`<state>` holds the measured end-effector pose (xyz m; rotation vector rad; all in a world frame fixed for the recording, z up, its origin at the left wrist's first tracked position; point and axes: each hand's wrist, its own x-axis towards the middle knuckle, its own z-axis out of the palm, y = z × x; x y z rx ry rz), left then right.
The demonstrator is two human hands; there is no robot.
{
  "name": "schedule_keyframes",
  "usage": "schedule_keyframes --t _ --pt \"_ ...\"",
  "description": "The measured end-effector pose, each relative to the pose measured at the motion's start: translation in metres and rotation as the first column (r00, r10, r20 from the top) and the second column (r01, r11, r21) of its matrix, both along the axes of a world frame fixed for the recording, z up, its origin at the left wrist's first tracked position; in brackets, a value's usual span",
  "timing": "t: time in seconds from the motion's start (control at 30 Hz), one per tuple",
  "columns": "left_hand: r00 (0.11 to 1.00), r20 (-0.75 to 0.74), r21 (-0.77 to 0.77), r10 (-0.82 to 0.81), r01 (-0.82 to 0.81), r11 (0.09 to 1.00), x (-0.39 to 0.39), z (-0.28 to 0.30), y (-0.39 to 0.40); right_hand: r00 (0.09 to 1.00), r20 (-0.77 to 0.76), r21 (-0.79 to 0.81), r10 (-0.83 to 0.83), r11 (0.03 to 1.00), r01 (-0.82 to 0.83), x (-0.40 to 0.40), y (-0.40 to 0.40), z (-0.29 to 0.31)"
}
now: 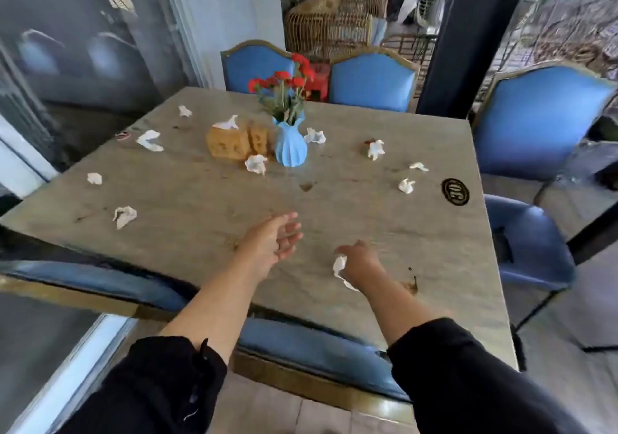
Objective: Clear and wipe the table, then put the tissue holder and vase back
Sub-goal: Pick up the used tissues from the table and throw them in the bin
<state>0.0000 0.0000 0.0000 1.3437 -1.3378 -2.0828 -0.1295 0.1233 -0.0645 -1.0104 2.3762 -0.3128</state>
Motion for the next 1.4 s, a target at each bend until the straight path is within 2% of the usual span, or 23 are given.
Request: schedule_keyframes --t 0.13,0.23,0.3,0.4,0.47,0.53,0.57,0.6,0.67,0.73,0.87,1.0,1.1,1.23,1.4 --pt "0.999 0.029 0.054 -0.037 0.035 0.998 -0.014 -0.01 -0.011 0.998 0.036 0.033 -0.054 0.998 0.053 0.0 -0.009 -0.011" --pt "0.999 0.047 0.104 -0.02 0.015 0.994 -0.022 -0.01 -0.011 1.0 0.019 0.053 -0.014 0.999 0.013 -0.003 -0.014 -0.016" --pt "0.998 0.058 0.12 -0.005 -0.002 0.993 -0.025 -0.013 -0.011 0.995 0.055 -0.02 -0.078 0.997 0.079 -0.004 -0.017 -0.011" --pt "0.994 0.109 0.118 0.029 -0.041 0.992 -0.028 -0.017 -0.015 0.945 0.249 -0.178 -0.214 0.949 0.261 -0.002 -0.035 0.003" --pt "0.987 0.144 0.12 0.07 -0.087 0.989 -0.026 -0.018 -0.021 0.853 0.454 -0.311 -0.258 0.851 0.423 0.01 -0.058 0.018" --pt "0.987 0.122 0.182 0.108 -0.129 0.975 -0.026 -0.015 -0.022 0.728 0.657 -0.384 -0.196 0.744 0.547 0.017 -0.072 0.033" --pt "0.988 0.079 0.223 0.132 -0.147 0.964 -0.025 -0.015 -0.027 0.71 0.688 -0.413 -0.151 0.724 0.553 0.022 -0.083 0.038" --pt "0.987 0.014 0.262 0.163 -0.161 0.952 -0.024 -0.016 -0.033 0.73 0.674 -0.446 -0.113 0.725 0.524 0.026 -0.092 0.042" --pt "0.955 -0.119 0.348 0.273 -0.217 0.912 -0.018 -0.015 -0.049 0.851 0.521 -0.522 -0.07 0.763 0.382 0.035 -0.11 0.046" --pt "0.913 -0.165 0.395 0.373 -0.286 0.873 -0.013 -0.013 -0.068 0.92 0.387 -0.545 -0.055 0.792 0.276 0.042 -0.126 0.051" --pt "0.902 -0.12 0.317 0.416 -0.362 0.877 -0.008 -0.018 -0.12 0.931 0.359 -0.534 -0.064 0.804 0.261 0.05 -0.166 0.052" --pt "0.875 -0.139 0.357 0.464 -0.393 0.848 -0.003 -0.024 -0.192 0.922 0.344 -0.527 -0.178 0.776 0.347 0.039 -0.237 0.043" --pt "0.906 -0.121 0.334 0.405 -0.347 0.877 -0.007 -0.03 -0.245 0.952 0.211 -0.523 -0.221 0.797 0.302 0.025 -0.296 0.027" --pt "0.943 -0.104 0.358 0.317 -0.261 0.897 -0.018 -0.044 -0.3 0.971 0.08 -0.411 -0.227 0.88 0.239 0.009 -0.358 0.003" --pt "0.964 -0.09 0.389 0.251 -0.198 0.9 -0.032 -0.066 -0.339 0.984 -0.107 -0.12 -0.144 0.984 0.131 -0.004 -0.399 -0.013"
